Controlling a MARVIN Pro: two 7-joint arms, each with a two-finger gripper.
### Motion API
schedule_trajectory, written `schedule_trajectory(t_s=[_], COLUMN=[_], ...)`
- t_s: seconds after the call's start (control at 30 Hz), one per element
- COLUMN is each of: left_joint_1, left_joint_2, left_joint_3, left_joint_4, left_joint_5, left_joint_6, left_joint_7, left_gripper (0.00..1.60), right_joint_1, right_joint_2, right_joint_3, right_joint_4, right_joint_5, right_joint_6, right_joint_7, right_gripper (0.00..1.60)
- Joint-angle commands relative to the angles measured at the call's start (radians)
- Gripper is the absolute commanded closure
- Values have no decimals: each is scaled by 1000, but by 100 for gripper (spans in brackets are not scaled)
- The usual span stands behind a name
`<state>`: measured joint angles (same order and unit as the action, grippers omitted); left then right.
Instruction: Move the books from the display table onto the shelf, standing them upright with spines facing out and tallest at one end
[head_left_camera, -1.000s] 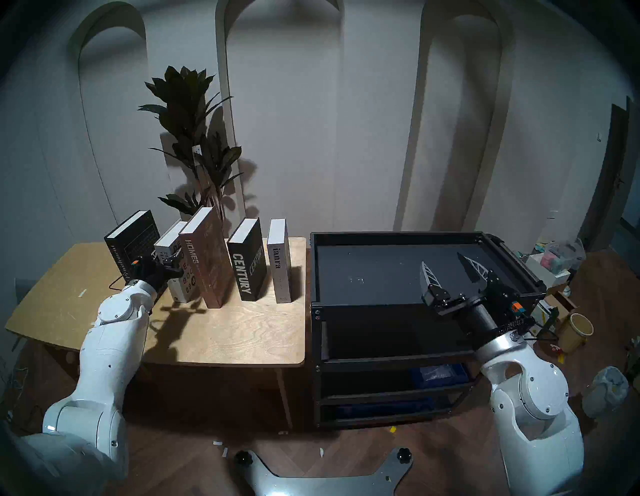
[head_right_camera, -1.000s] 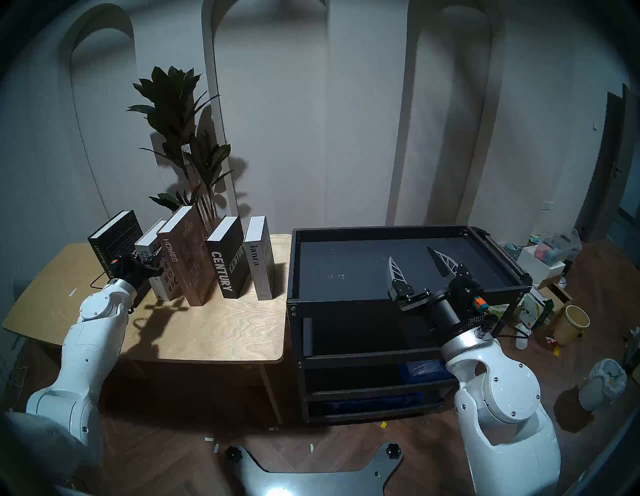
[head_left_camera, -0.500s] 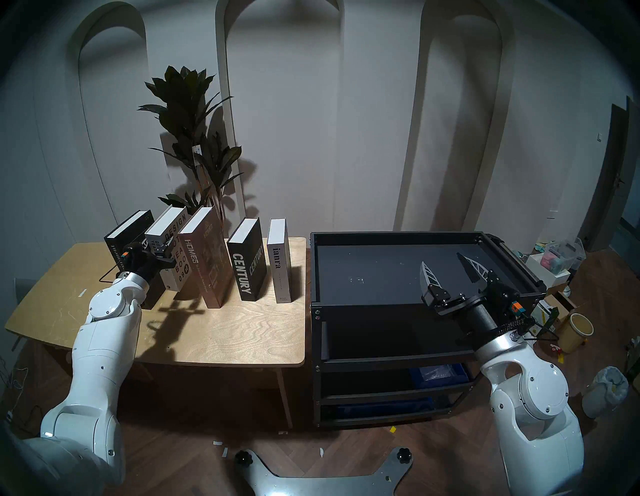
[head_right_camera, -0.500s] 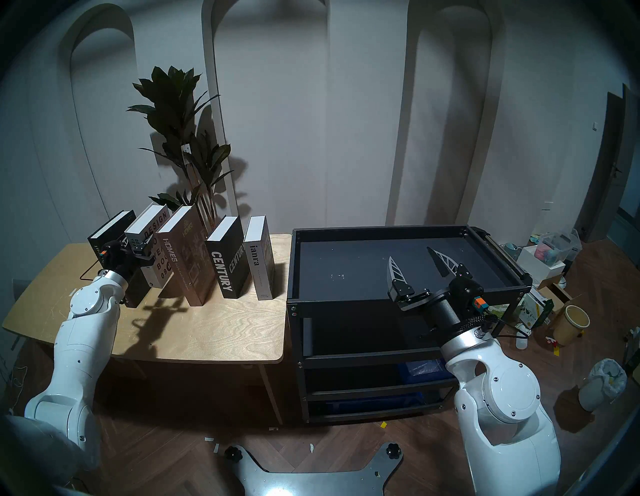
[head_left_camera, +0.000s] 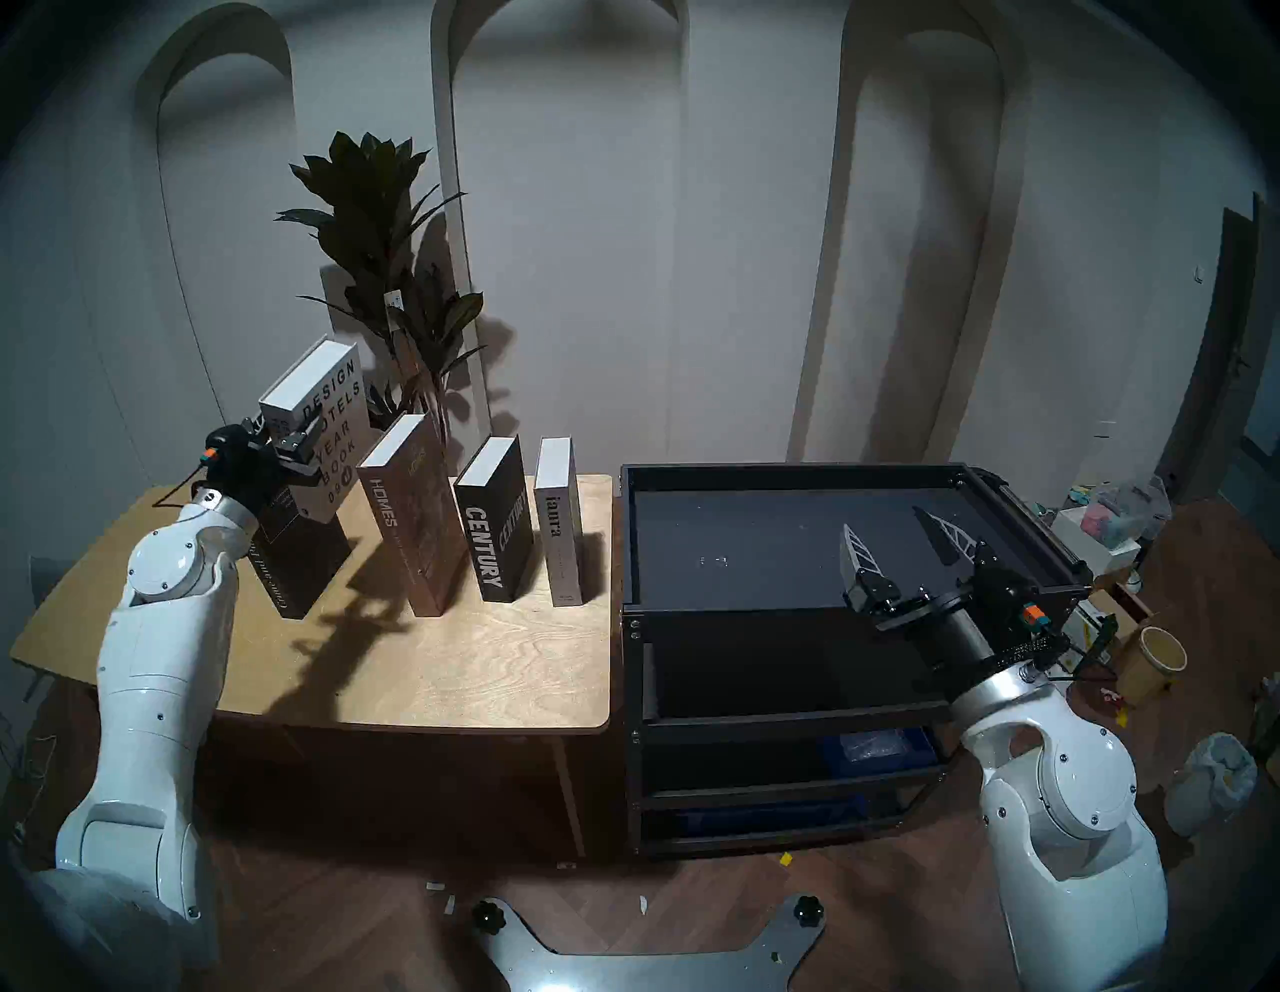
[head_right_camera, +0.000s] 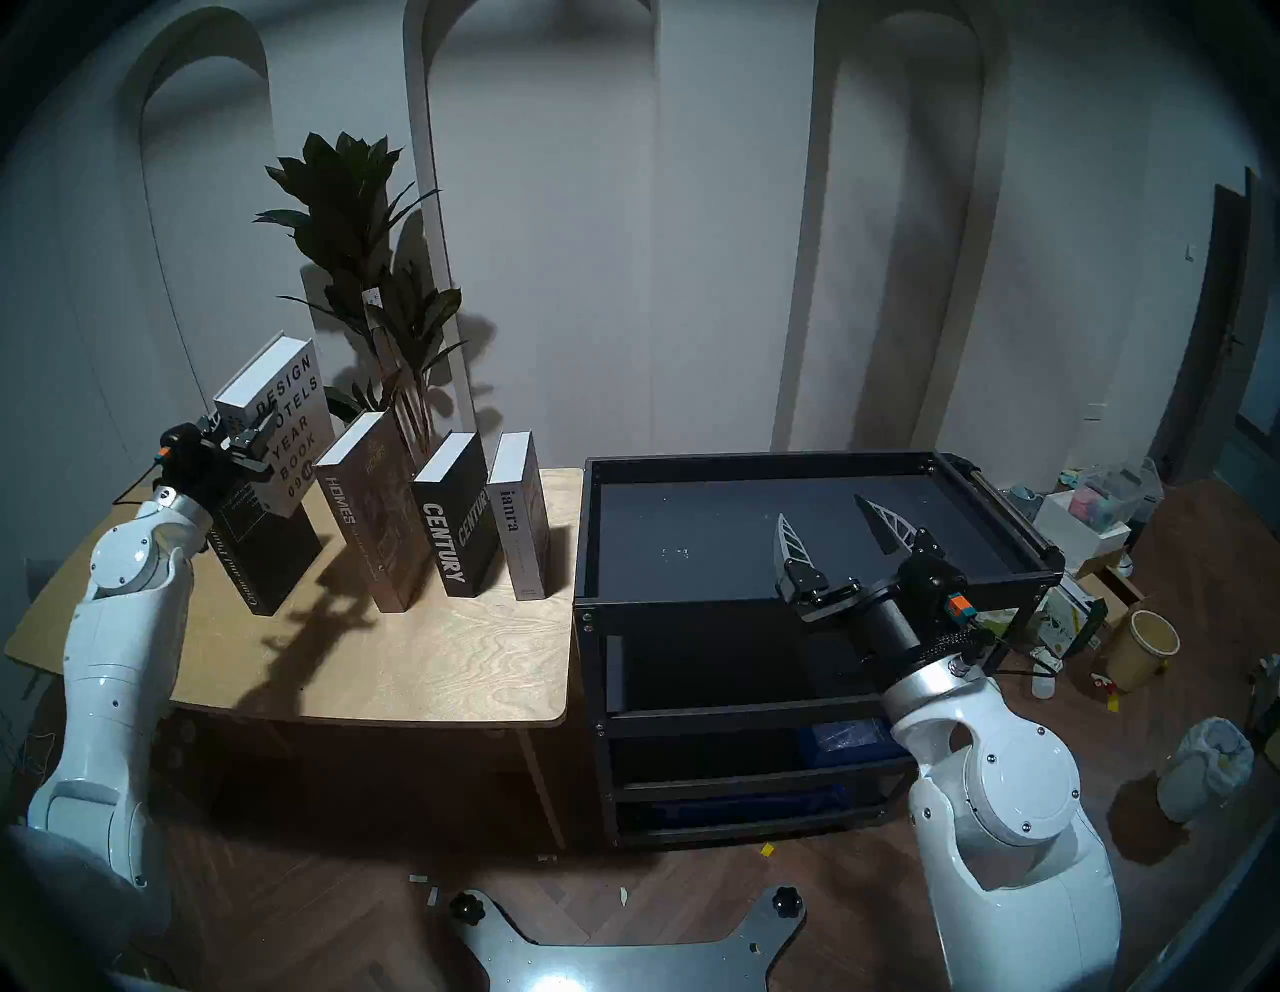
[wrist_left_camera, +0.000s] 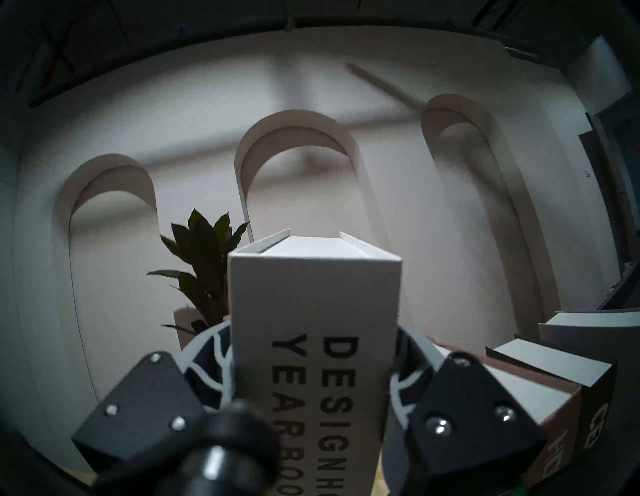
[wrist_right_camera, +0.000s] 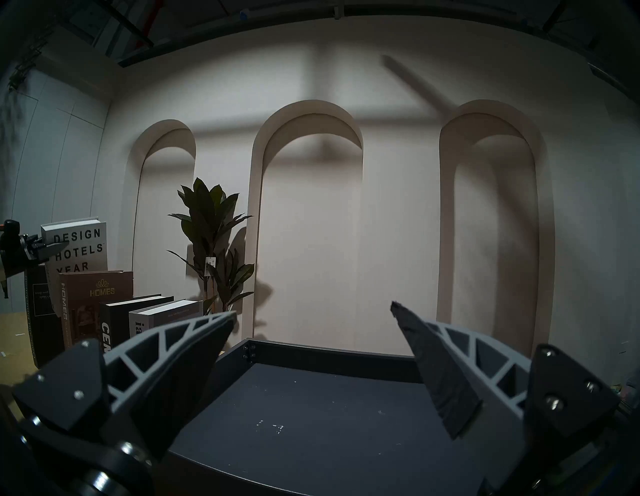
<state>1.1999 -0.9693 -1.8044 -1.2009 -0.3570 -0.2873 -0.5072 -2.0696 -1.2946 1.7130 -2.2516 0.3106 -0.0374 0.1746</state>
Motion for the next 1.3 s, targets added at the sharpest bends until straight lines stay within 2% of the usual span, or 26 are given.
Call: schedule_trajectory(t_s=[0.0,0.23,0.43,0.6,0.63,0.73,1.03,1.27], left_joint_1=[-13,-42,-69,-122,-126,-145,-109,-59], left_joint_2=[38,31,-2,-21,-16,-42,-97,-108], left_joint_3=[-43,-74,-86,-52,-40,-7,85,161], left_joint_4=[-113,-205,-285,-366,-351,-407,-534,-631], left_joint_5=[-35,-96,-169,-201,-208,-219,-249,-248], left_joint_6=[-12,-8,34,56,54,91,226,344], left_joint_7=[-32,-68,-61,-69,-78,-71,-27,-1], left_gripper=[160,160,160,160,160,160,160,160], right_joint_1=[4,5,6,7,7,8,9,10], right_joint_2=[1,1,1,1,1,1,1,0], right_joint_3=[-2,-2,-2,-2,-2,-2,-2,-2], right_joint_4=[-17,-15,-14,-11,-11,-10,-8,-5], right_joint_5=[0,0,0,0,0,0,0,0], right_joint_6=[-4,-4,-4,-4,-4,-4,-4,-4], right_joint_7=[3,3,3,3,3,3,3,3], right_gripper=[0,0,0,0,0,0,0,0])
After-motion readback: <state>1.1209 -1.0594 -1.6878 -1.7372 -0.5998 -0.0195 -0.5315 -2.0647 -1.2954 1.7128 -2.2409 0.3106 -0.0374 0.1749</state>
